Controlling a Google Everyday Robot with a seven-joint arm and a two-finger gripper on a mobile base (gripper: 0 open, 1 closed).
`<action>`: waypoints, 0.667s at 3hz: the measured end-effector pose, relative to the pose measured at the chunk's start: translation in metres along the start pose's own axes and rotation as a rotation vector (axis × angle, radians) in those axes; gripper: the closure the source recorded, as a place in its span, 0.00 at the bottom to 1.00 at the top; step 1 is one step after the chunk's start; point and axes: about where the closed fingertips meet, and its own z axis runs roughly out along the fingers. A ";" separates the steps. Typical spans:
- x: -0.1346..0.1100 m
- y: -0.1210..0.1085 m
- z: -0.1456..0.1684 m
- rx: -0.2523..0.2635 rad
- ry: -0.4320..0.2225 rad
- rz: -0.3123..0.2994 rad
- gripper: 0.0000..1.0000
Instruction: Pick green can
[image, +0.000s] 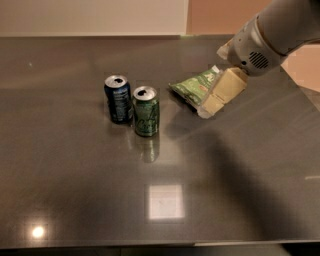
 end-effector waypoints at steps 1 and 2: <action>-0.027 0.004 0.028 -0.018 -0.065 0.001 0.00; -0.050 0.012 0.053 -0.031 -0.104 -0.012 0.00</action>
Offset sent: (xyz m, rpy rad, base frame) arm 0.0249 0.1057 -0.0307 0.1399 -0.0273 0.0706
